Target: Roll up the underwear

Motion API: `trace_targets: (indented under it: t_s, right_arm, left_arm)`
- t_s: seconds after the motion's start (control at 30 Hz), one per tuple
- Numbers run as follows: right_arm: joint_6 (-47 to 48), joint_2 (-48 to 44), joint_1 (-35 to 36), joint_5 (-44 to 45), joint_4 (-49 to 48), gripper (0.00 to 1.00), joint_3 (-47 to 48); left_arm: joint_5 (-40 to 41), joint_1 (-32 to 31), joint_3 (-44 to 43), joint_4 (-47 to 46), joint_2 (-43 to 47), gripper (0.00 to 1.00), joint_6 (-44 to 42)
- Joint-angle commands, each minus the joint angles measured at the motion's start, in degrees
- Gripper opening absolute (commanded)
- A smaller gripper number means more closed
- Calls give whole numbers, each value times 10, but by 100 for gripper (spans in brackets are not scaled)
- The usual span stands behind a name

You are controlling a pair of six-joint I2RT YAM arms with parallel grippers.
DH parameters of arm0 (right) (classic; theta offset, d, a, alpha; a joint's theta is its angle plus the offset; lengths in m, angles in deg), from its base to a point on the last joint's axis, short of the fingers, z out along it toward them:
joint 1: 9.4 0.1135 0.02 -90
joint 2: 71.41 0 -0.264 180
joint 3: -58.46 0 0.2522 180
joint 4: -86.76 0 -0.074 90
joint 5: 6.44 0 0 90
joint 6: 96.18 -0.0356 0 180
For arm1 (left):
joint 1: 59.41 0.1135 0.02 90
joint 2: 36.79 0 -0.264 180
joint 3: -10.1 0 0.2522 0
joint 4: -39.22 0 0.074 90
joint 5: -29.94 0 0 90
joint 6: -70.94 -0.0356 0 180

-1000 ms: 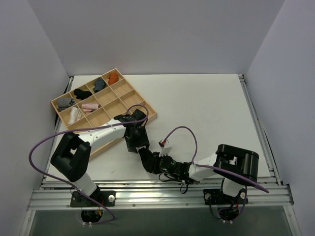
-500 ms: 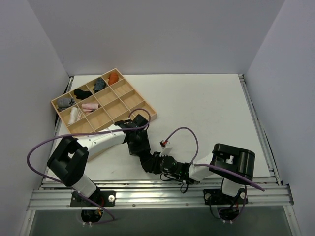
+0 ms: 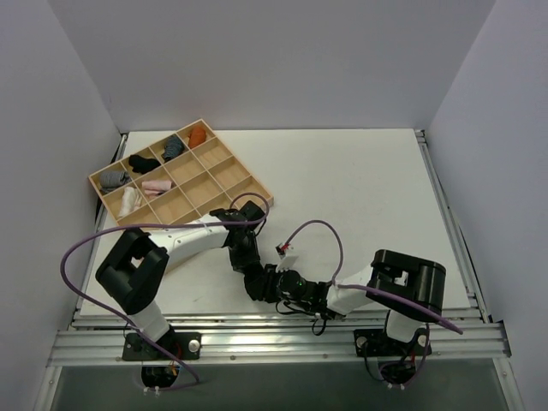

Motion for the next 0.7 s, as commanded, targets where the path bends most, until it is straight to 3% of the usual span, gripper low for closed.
trace_targets:
  t_s: [0.0,0.1,0.3,0.43,0.67]
  right_arm:
    - [21,10,4,-25,230,23,-16]
    - [36,-20,4,-10,283,36,1]
    - [69,-96,-1,-7,356,46,21]
    - [88,-163,-18,-4,417,50,33]
    - [120,-231,-86,-47,438,51,22]
  left_arm:
    - [3,-14,-3,16,-34,30,-12]
    - [7,-15,-6,25,-45,29,-17]
    - [11,-20,-11,32,-66,28,-23]
    - [11,-23,-13,32,-73,27,-22]
    - [27,-34,-23,32,-84,26,-21]
